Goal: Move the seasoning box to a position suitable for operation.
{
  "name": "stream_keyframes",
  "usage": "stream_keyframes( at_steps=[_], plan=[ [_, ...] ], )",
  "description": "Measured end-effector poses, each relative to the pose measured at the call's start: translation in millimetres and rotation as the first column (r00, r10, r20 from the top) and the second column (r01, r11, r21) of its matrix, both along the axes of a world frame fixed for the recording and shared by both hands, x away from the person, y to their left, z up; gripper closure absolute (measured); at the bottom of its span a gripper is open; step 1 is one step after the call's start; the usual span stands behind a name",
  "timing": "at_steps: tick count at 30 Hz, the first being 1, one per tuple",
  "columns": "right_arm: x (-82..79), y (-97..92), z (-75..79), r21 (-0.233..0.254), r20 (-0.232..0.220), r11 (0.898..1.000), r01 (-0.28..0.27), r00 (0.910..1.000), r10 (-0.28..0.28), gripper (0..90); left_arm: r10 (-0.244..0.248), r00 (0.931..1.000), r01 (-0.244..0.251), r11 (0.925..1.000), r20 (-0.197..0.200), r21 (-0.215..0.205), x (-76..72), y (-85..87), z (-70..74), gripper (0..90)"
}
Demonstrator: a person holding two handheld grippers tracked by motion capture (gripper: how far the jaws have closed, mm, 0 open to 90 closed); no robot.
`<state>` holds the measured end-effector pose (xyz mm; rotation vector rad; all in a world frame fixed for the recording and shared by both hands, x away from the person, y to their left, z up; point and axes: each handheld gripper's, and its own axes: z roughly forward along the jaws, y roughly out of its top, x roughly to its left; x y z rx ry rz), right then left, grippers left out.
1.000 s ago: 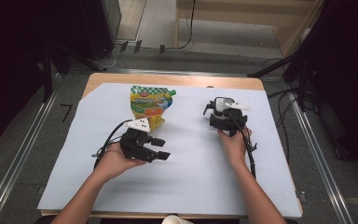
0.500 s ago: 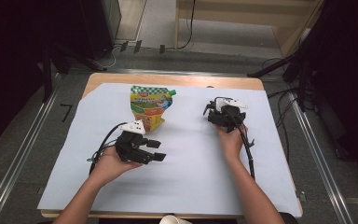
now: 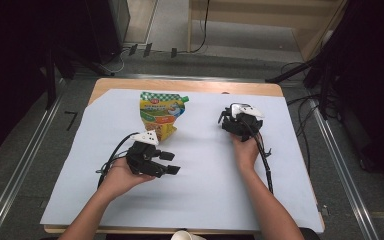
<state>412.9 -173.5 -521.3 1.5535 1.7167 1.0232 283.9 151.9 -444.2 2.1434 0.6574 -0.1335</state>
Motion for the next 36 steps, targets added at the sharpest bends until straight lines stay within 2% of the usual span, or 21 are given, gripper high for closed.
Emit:
stream_keyframes(
  at_steps=[2, 14, 22, 25, 31, 33, 34, 36],
  plan=[
    [-0.1, -1.1, 0.0, -0.011, 0.002, 1.0, -0.004, 1.0, 0.004, 11.7, 0.005, 1.0, -0.005, 1.0, -0.002, 0.001, 0.3, 0.3, -0.6, 42.0],
    [-1.2, -5.3, 1.8, 0.003, -0.004, 1.0, -0.009, 0.9999, 0.009, 13.0, 0.006, 0.9999, -0.006, 1.0, -0.009, -0.004, 2.4, 2.5, -1.3, 42.0],
    [-4.1, -6.5, 6.1, -0.003, 0.011, 1.0, -0.012, 0.9999, 0.012, 13.7, 0.006, 0.9999, -0.006, 1.0, -0.013, -0.006, 5.1, 3.8, -1.7, 42.0],
    [-6.9, -5.3, 10.3, 0.012, 0.011, 0.999, -0.033, 0.9994, 0.033, 13.9, 0.008, 0.9996, -0.008, 1.0, -0.029, 0.0, 7.3, 3.0, -1.9, 42.3],
    [-14.7, -1.9, 15.3, 0.022, 0.015, 0.998, -0.064, 0.9978, 0.064, 14.2, -0.002, 0.9997, 0.002, 1.0, -0.023, 0.002, 10.3, 0.5, -1.9, 41.7],
    [-18.6, -0.8, 16.6, 0.032, 0.01, 0.996, -0.078, 0.9969, 0.078, 14.3, -0.009, 0.9995, 0.009, 0.9999, -0.032, -0.005, 13.2, 0.8, -3.4, 42.6],
    [-23.4, 0.7, 17.9, 0.036, 0.006, 0.995, -0.094, 0.9955, 0.094, 14.4, -0.009, 0.9987, 0.008, 0.9997, -0.051, -0.024, 15.7, 1.8, -4.9, 42.7],
    [-27.7, 2.6, 18.9, 0.03, 0.008, 0.994, -0.107, 0.9942, 0.107, 14.5, 0.008, 0.9983, -0.009, 0.9998, -0.058, -0.02, 18.8, 2.5, -6.6, 42.7]
  ],
)
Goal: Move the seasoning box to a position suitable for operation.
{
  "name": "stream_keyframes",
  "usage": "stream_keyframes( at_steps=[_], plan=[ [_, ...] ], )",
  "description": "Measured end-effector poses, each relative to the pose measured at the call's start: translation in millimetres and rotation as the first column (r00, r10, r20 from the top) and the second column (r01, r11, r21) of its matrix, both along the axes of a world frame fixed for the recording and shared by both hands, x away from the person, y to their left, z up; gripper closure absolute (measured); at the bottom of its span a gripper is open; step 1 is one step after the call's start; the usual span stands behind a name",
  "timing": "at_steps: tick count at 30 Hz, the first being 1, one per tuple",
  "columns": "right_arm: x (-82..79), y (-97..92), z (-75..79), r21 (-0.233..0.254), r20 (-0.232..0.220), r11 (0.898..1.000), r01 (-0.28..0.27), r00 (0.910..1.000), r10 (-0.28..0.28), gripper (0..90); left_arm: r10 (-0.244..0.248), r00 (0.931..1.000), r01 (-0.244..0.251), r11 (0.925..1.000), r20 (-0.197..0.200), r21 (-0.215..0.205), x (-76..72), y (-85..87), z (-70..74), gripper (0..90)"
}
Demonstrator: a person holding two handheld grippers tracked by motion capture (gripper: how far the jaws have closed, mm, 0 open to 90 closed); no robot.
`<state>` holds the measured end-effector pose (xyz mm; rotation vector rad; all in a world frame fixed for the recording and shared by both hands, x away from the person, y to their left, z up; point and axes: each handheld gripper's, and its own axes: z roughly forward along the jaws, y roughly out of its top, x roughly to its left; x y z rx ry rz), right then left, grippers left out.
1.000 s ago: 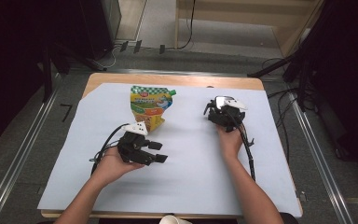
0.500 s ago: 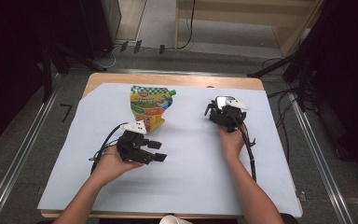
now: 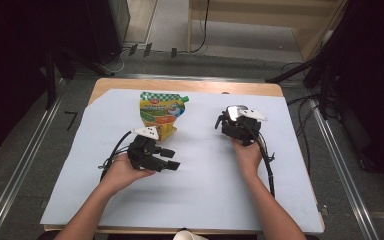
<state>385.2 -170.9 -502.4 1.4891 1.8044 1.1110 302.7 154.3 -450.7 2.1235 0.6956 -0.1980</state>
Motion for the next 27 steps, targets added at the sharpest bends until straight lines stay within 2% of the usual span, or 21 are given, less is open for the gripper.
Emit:
stream_keyframes(
  at_steps=[4, 10, 12, 18, 21, 27],
  plan=[
    [-7.3, 2.5, 1.6, 0.007, 0.002, 1.0, -0.017, 0.9998, 0.017, 14.6, 0.002, 1.0, -0.003, 0.9996, 0.009, 0.027, 4.5, -1.0, -2.1, 42.6],
    [-26.5, 5.5, 6.0, 0.036, -0.003, 0.998, -0.059, 0.9982, 0.06, 14.8, 0.01, 1.0, -0.01, 0.9996, -0.001, 0.025, 9.8, -5.3, -3.3, 42.4],
    [-33.4, 6.5, 8.3, 0.044, -0.001, 0.996, -0.074, 0.9972, 0.074, 14.9, -0.004, 1.0, 0.004, 0.9996, 0.004, 0.027, 12.5, -7.0, -1.9, 43.5],
    [-49.1, 9.5, 12.3, 0.043, 0.006, 0.993, -0.111, 0.9938, 0.111, 15.0, -0.015, 0.9998, 0.014, 0.9996, 0.01, 0.026, 14.8, -12.1, -0.1, 44.0],
    [-60.5, 14.0, 12.5, 0.043, -0.007, 0.989, -0.139, 0.9902, 0.139, 15.0, 0.017, 0.9998, -0.017, 0.9998, -0.007, 0.007, 17.7, -12.7, 0.6, 44.0],
    [-73.2, 23.0, 10.4, 0.026, -0.008, 0.984, -0.179, 0.9838, 0.179, 15.1, 0.022, 0.9998, -0.022, 0.9997, 0.002, 0.005, 19.5, -11.4, 2.0, 44.0]
  ],
)
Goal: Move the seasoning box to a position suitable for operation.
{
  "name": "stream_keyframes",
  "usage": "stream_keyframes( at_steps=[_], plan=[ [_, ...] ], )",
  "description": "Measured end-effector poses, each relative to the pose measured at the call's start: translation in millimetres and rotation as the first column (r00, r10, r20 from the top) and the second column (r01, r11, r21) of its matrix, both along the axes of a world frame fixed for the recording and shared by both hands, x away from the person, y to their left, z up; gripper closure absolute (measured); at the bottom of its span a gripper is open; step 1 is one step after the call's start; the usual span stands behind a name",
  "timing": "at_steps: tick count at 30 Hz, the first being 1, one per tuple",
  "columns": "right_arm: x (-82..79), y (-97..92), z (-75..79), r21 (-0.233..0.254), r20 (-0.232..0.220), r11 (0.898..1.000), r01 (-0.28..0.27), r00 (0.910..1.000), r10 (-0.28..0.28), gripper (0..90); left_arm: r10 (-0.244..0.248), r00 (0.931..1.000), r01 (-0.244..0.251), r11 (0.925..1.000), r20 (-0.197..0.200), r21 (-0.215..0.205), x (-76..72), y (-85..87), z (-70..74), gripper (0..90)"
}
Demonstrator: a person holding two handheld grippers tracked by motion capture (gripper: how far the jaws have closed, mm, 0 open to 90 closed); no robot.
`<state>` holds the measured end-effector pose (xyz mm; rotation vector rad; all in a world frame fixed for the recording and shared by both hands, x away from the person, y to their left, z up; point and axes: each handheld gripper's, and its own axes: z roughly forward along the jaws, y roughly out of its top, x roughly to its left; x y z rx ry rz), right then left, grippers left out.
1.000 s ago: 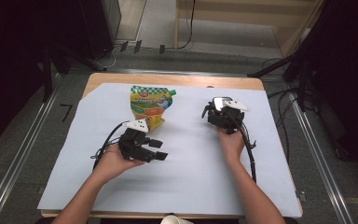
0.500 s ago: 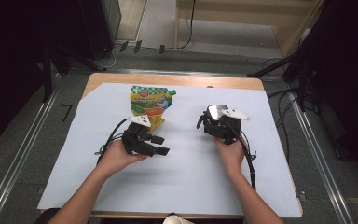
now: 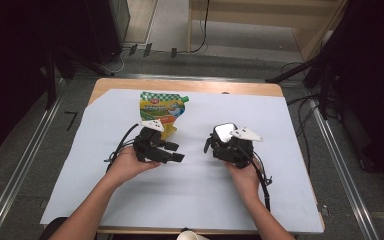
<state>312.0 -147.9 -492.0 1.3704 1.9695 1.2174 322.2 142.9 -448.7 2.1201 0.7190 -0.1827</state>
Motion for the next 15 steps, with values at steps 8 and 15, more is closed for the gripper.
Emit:
stream_keyframes(
  at_steps=[8, 15],
  plan=[
    [-12.9, 23.4, -5.6, -0.016, -0.008, 0.996, -0.089, 0.996, 0.089, 15.3, 0.014, 0.9997, -0.015, 0.9998, 0.018, 0.014, 0.6, 3.9, 1.3, 44.0],
    [-20.0, 41.9, -10.6, -0.025, -0.008, 0.986, -0.162, 0.9868, 0.162, 15.4, 0.009, 0.9997, -0.01, 0.9997, 0.021, 0.021, 0.2, 3.1, 1.6, 44.3]
  ],
)
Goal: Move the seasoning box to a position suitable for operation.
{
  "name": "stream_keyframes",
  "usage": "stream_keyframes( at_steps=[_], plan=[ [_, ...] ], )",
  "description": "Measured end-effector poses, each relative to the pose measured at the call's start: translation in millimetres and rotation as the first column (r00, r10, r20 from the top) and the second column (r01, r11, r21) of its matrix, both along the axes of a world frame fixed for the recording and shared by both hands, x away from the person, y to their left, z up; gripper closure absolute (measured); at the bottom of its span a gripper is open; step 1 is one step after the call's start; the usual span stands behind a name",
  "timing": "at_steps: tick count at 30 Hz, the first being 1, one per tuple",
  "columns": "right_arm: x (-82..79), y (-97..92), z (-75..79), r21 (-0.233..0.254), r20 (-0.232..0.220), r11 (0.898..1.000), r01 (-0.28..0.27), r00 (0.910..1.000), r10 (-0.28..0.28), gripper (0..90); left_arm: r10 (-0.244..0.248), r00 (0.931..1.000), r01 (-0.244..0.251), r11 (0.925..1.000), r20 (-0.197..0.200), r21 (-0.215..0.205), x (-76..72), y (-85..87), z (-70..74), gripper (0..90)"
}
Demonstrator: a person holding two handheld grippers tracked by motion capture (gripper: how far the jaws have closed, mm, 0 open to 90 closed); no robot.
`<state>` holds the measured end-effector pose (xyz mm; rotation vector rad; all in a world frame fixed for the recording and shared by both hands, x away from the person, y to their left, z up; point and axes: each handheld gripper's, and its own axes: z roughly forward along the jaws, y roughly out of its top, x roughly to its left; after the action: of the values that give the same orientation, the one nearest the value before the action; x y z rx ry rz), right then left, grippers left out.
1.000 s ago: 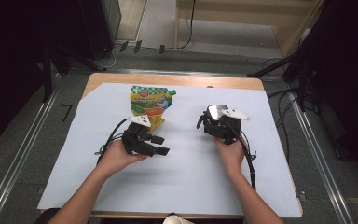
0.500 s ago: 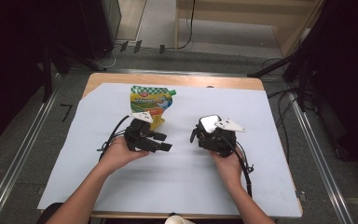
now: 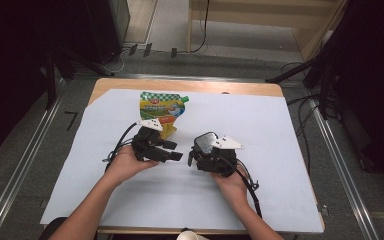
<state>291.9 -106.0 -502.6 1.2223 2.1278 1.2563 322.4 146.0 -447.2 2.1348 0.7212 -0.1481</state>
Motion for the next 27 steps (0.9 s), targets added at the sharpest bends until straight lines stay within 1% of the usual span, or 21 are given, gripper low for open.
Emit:
stream_keyframes(
  at_steps=[5, 6, 9, 14, 17, 19, 22, 25, 27],
  plan=[
    [-0.8, 6.2, -3.3, 0.005, -0.004, 1.0, -0.029, 0.9996, 0.029, 15.4, -0.002, 1.0, 0.002, 1.0, 0.003, 0.008, -0.7, -1.6, -0.6, 44.2],
    [-1.0, 7.4, -4.7, 0.004, -0.014, 0.999, -0.037, 0.9992, 0.037, 15.4, -0.004, 1.0, 0.004, 1.0, 0.002, 0.007, -0.8, -1.8, -0.8, 44.3],
    [-2.9, 9.2, -5.7, -0.015, 0.003, 0.999, -0.043, 0.9991, 0.043, 15.4, -0.012, 0.9999, 0.012, 0.9998, 0.007, 0.013, -1.2, -2.8, -1.1, 44.3],
    [-5.7, 5.5, -8.3, -0.006, 0.007, 0.998, -0.056, 0.9984, 0.056, 14.8, -0.02, 0.9998, 0.02, 0.9997, 0.009, 0.014, -2.2, -4.3, -1.4, 44.2],
    [-8.6, 4.6, -9.6, -0.026, 0.014, 0.997, -0.074, 0.9971, 0.074, 12.8, -0.025, 0.9996, 0.025, 0.9996, 0.011, 0.013, -2.8, -5.4, -1.7, 44.3],
    [-10.4, 5.2, -9.3, -0.026, 0.01, 0.997, -0.078, 0.9969, 0.078, 12.4, -0.025, 0.9996, 0.025, 0.9996, 0.012, 0.016, -3.1, -6.2, -2.0, 44.3],
    [-9.7, 3.2, -8.6, -0.02, -0.009, 0.996, -0.081, 0.9966, 0.081, 12.3, -0.028, 0.9996, 0.027, 0.9995, 0.012, 0.017, -3.4, -7.0, -2.5, 44.2],
    [-9.5, 1.6, -8.8, -0.038, -0.044, 0.995, -0.091, 0.995, 0.089, 11.1, -0.035, 0.9993, 0.035, 0.9992, 0.011, 0.02, -3.8, -8.0, -2.9, 44.3],
    [-11.3, -0.2, -7.6, -0.038, -0.055, 0.995, -0.096, 0.994, 0.094, 11.1, -0.036, 0.9993, 0.035, 0.9991, 0.013, 0.021, -4.3, -8.4, -2.9, 44.3]
  ],
)
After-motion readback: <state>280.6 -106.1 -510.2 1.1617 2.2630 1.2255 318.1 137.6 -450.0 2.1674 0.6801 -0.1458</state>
